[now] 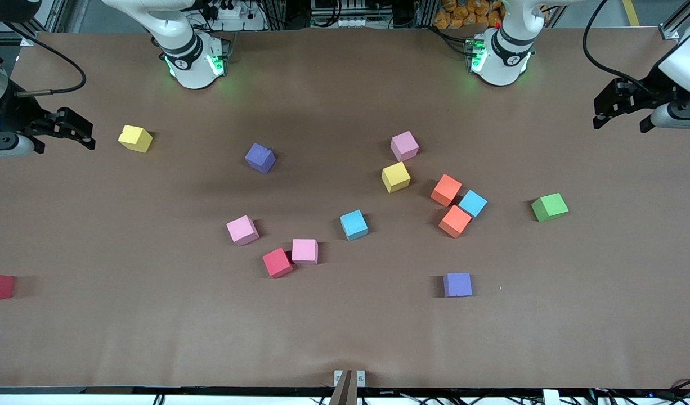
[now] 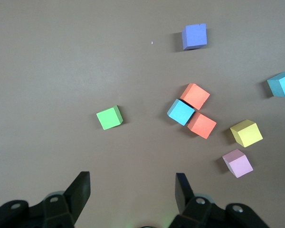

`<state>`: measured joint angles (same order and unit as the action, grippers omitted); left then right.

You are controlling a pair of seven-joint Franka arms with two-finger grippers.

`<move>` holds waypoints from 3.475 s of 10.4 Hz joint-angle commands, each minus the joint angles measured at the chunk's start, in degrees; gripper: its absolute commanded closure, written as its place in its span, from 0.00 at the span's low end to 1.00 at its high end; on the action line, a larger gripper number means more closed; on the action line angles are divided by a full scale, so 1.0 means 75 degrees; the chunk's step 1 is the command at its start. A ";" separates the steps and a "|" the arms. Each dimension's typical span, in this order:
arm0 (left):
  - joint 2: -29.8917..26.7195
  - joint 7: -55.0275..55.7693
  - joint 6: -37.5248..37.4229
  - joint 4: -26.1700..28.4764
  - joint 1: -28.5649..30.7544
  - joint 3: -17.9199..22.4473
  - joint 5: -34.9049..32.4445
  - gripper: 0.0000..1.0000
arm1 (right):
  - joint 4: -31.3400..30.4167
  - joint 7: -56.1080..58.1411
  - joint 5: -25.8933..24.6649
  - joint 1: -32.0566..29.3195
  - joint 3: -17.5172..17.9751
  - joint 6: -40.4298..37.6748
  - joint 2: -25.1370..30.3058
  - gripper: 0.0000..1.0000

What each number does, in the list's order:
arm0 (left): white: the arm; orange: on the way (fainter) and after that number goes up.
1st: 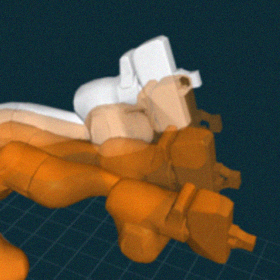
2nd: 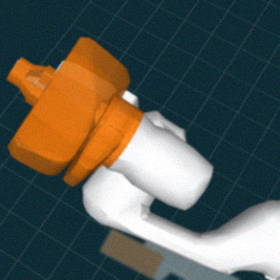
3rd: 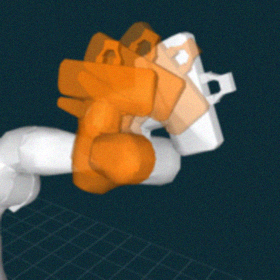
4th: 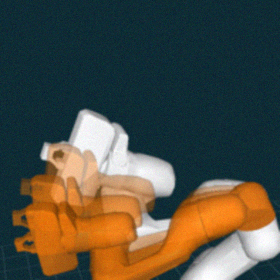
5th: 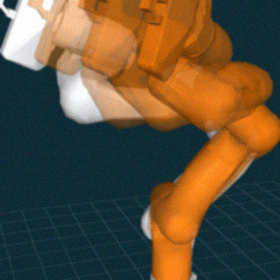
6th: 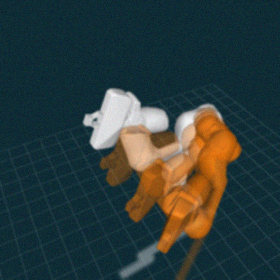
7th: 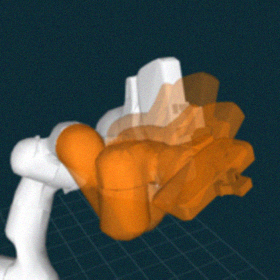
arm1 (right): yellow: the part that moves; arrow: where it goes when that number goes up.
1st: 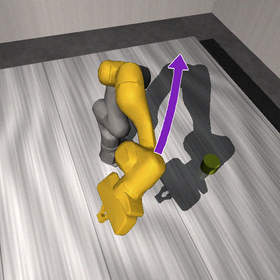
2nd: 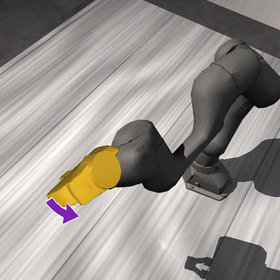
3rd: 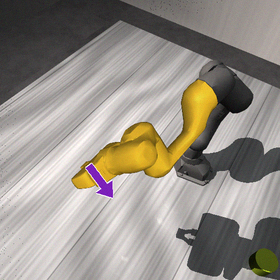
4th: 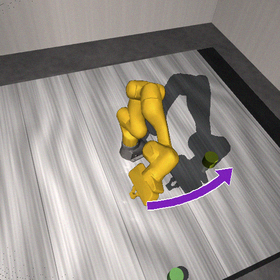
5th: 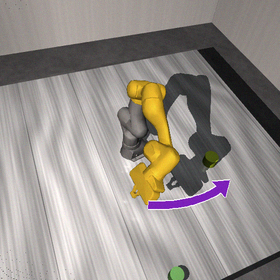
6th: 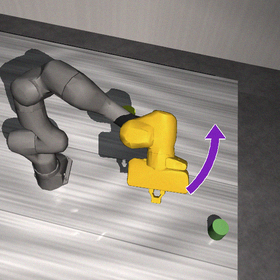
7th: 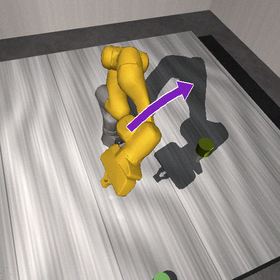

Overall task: Form number 2 with 11 blocks
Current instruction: 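Reach the purple block with the right gripper while the left gripper reaches orange, then grasp the purple block with the right gripper while the left gripper grasps orange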

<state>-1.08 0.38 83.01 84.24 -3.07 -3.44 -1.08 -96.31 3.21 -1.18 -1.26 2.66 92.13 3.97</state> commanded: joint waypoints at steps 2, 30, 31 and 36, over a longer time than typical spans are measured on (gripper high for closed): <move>0.0097 -0.0145 -0.0123 -0.0146 -0.0071 0.0130 0.0144 0.19 | 0.0068 -0.0100 -0.0065 0.0063 0.0009 -0.0073 -0.0014 0.00; 0.3355 1.2242 0.6768 0.4998 -0.0446 -0.2237 -0.1520 0.19 | -0.4901 0.3287 -0.0077 0.3707 0.0571 0.5646 -0.2194 0.00; 0.3355 1.2243 0.6768 0.4998 -0.0446 -0.2237 -0.1520 0.19 | -0.4924 0.3287 -0.0065 0.3708 0.0583 0.5588 -0.2194 0.00; 0.3378 1.2243 0.6850 0.4987 -0.0376 -0.2213 -0.1520 0.19 | -0.5194 0.3380 -0.0006 0.3719 0.0607 0.5599 -0.2217 0.00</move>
<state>24.41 90.40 133.69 121.55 -6.03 -19.94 -10.90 -134.24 27.58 -1.36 26.69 6.91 133.78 -12.93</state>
